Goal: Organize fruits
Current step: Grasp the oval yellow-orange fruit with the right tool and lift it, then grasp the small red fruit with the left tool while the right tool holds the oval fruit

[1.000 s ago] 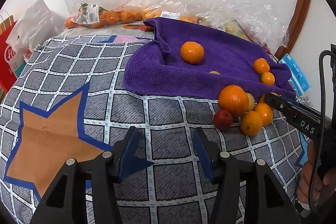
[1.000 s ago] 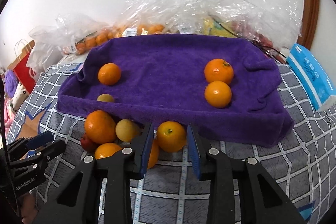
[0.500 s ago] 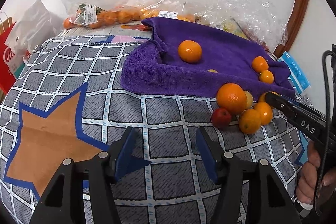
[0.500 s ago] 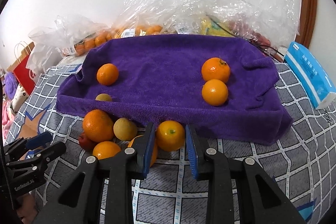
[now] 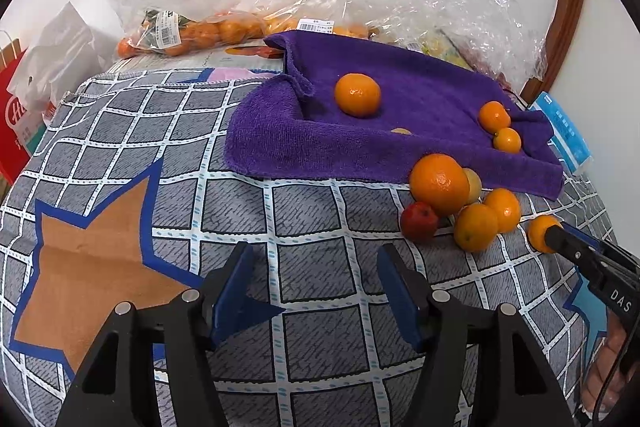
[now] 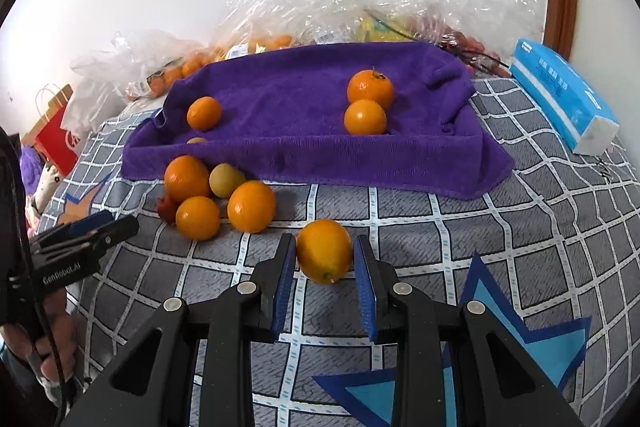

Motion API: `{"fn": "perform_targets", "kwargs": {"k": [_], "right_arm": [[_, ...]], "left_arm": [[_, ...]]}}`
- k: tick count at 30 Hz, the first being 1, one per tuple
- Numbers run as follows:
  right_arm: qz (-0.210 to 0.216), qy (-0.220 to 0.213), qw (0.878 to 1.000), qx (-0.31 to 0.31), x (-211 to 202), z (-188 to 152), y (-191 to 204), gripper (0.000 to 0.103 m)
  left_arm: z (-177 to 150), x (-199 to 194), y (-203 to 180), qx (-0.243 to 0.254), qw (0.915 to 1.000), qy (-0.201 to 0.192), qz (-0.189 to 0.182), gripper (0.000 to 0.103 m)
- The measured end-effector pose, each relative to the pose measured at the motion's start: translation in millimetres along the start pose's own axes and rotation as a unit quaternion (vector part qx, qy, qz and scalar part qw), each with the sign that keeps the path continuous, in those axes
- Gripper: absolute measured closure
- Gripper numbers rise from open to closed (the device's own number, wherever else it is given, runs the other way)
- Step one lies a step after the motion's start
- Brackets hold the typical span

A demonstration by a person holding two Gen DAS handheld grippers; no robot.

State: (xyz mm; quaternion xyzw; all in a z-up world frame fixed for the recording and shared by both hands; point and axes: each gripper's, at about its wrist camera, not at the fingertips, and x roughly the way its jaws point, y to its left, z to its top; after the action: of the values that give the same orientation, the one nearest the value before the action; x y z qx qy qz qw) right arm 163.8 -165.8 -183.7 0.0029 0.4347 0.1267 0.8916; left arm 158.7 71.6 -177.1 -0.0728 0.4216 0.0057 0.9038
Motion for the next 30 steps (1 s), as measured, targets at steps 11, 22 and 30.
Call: {"fn": "perform_targets", "kwargs": {"k": [11,22,30], "right_arm": [[-0.021,0.008,1.000,-0.006,10,-4,2,0.071],[-0.008,0.000,1.000,0.019,-12,-17,-23,0.071],[-0.006,-0.018,1.000,0.013,-17,-22,-22,0.071]], "left_arm": [[0,0,1,0.002,1.0000,0.000,-0.007,0.038],[-12,-7,-16,0.047,0.9986,0.015,0.017,0.040],[-14,-10,-18,0.043,0.9980,0.026,0.037,0.043]]}}
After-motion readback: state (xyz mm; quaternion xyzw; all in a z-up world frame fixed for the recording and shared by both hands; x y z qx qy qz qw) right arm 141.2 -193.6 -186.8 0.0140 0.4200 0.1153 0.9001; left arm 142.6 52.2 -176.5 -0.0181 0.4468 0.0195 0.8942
